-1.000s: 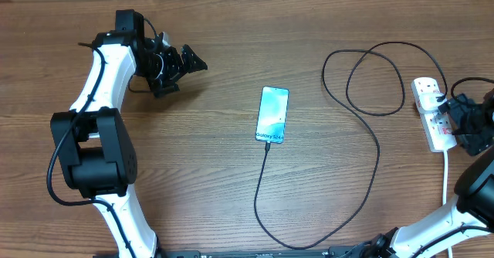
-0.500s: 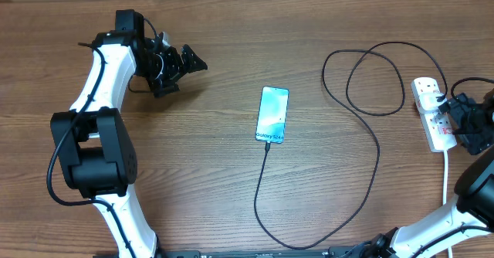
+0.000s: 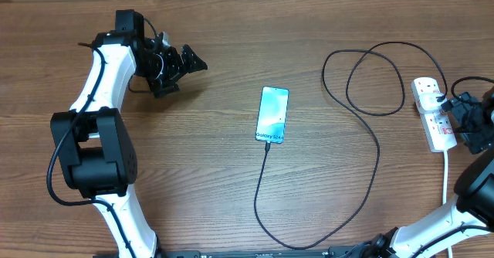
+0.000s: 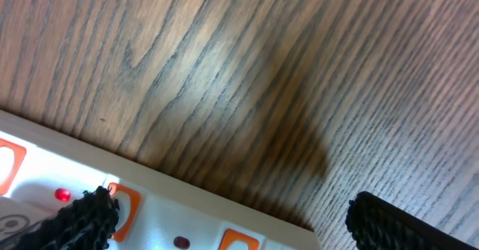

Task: Plug charger to phone and switch on socket

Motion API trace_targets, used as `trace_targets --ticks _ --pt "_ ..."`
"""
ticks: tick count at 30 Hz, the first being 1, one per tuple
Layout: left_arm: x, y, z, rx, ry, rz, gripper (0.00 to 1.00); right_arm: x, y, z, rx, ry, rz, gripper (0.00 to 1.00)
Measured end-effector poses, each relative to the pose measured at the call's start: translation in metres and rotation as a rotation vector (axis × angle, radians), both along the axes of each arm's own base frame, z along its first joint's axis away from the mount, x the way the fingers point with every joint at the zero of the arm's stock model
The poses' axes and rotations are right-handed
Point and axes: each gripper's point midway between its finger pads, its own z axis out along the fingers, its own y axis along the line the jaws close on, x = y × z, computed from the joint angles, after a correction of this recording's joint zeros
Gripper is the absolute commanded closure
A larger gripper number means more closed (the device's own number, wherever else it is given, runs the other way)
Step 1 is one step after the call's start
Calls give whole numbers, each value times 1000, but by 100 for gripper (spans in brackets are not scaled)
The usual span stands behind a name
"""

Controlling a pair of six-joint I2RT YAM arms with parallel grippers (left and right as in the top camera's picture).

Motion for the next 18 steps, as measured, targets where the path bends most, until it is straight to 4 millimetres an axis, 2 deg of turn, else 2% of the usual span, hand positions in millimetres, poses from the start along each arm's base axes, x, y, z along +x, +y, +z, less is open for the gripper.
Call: trace_targets --ticks 9,18 --pt "0 0 0 0 0 0 0 5 -6 2 -32 -19 -6 0" --pt "0 0 0 0 0 0 0 1 -2 1 -17 -1 -5 0"
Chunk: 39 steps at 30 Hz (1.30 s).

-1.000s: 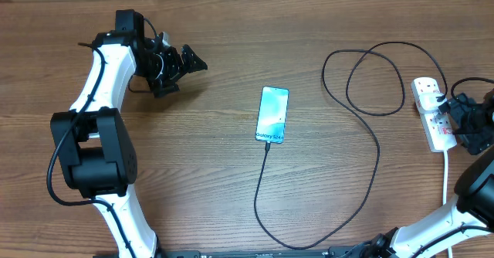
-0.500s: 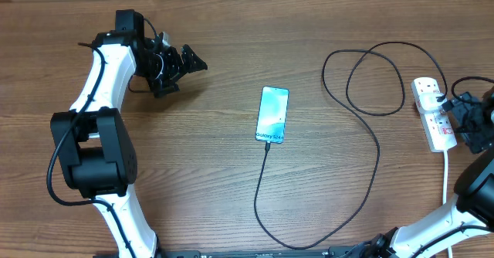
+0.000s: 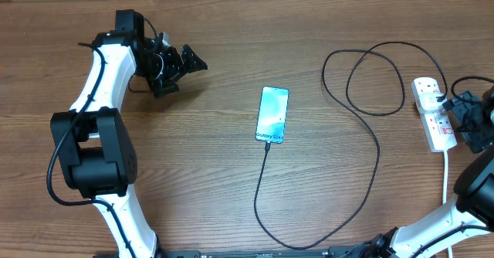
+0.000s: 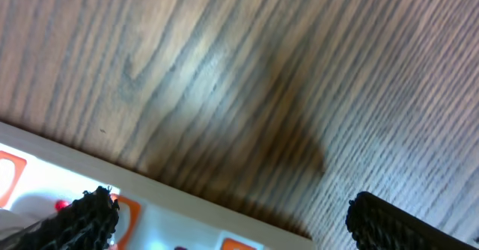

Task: Plug charger to phone and switch on socket

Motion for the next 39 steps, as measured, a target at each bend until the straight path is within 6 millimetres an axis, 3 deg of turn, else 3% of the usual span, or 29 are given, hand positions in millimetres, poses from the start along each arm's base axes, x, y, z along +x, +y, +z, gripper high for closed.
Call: trace_targets --ticks 39 --pt "0 0 0 0 0 0 1 0 6 -5 12 -30 -3 0"
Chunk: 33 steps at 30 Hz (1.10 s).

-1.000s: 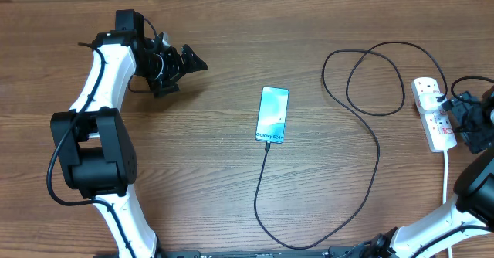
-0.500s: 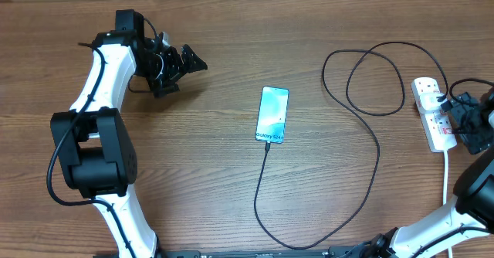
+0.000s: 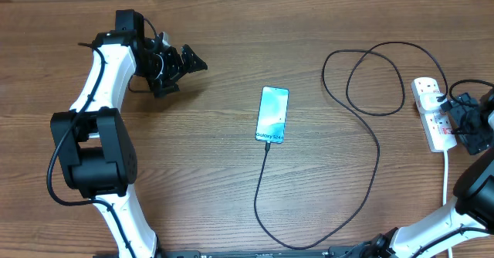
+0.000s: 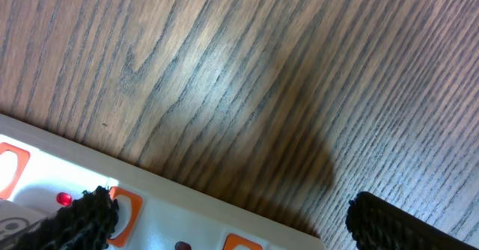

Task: Plug charger to phone and switch on socket

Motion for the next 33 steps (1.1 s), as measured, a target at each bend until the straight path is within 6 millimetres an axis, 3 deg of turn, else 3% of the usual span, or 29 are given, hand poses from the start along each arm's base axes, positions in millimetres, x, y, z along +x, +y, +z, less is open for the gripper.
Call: trace_targets --ticks 33 --pt "0 0 0 0 0 0 0 -5 7 -2 48 6 -13 0"
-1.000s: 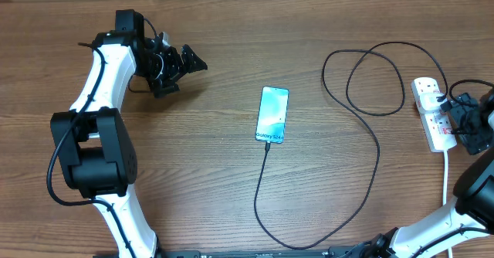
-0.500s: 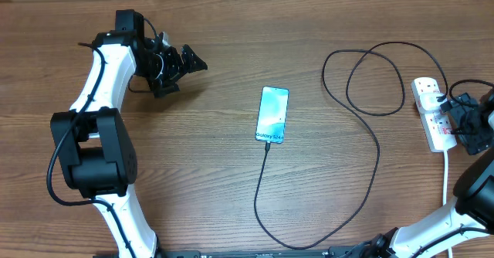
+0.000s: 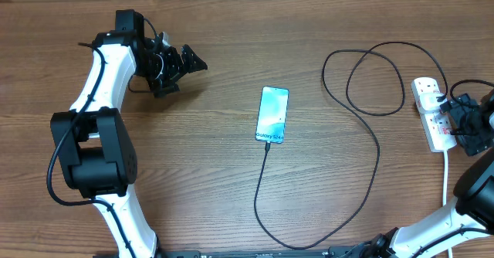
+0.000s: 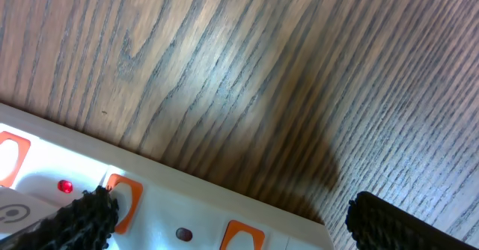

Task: Plug charger to phone and switch on socket

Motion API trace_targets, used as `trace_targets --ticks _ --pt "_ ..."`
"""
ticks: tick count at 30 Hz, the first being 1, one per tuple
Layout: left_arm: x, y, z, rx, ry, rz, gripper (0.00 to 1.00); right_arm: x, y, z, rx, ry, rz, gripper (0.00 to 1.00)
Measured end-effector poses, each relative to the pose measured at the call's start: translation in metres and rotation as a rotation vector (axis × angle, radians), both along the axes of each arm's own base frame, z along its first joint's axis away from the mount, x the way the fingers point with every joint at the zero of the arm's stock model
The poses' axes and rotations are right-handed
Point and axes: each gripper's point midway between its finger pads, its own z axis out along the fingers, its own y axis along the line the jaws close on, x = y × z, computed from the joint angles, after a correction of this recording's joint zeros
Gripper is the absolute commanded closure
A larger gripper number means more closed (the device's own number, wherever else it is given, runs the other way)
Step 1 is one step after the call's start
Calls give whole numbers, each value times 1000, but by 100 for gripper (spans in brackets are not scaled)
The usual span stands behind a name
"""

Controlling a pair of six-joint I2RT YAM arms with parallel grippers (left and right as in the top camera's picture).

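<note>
The phone (image 3: pixel 272 114) lies face up mid-table, screen lit, with the black charger cable (image 3: pixel 262 188) at its lower end. That cable loops right to the white power strip (image 3: pixel 432 113). My right gripper (image 3: pixel 457 113) hangs over the strip. In the right wrist view the gripper (image 4: pixel 232 205) is open and holds nothing. Its left fingertip (image 4: pixel 86 218) is at an orange switch (image 4: pixel 123 201), beside a lit red lamp (image 4: pixel 65 186). The strip (image 4: pixel 179 205) fills the lower left corner. My left gripper (image 3: pixel 189 61) rests far left, apart from everything.
A second orange switch (image 4: pixel 243 236) and an unlit lamp (image 4: pixel 182 234) sit further along the strip. The strip's white lead (image 3: pixel 447 177) runs toward the front edge. Cable loops (image 3: pixel 370 76) lie left of the strip.
In the right wrist view the strip sits a little higher, showing more of its face. The red lamp is still lit. Phone, cable and left arm are unchanged.
At the oldest moment my open right gripper was over the strip with its left fingertip at the orange switch and the red lamp lit. Then the view blurred and showed less of the strip. Later the strip showed more again, and more still now.
</note>
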Motion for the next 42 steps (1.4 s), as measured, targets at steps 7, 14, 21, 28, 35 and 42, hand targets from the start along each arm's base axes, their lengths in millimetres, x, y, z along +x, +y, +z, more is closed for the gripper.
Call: trace_targets --ticks 7,14,21,28,35,42 --pt "0 0 0 0 0 0 0 0 3 0 15 2 0 9" --pt "0 0 0 0 0 0 0 -2 4 1 24 8 -1 19" --pt "0 0 0 0 0 0 0 -3 7 5 22 8 6 16" --pt "0 0 0 0 0 0 0 -11 14 7 24 23 34 8" --pt "0 0 0 0 0 0 0 0 6 10 -19 -19 62 5" --pt "0 0 0 0 0 0 0 0 6 10 -21 -13 76 14"
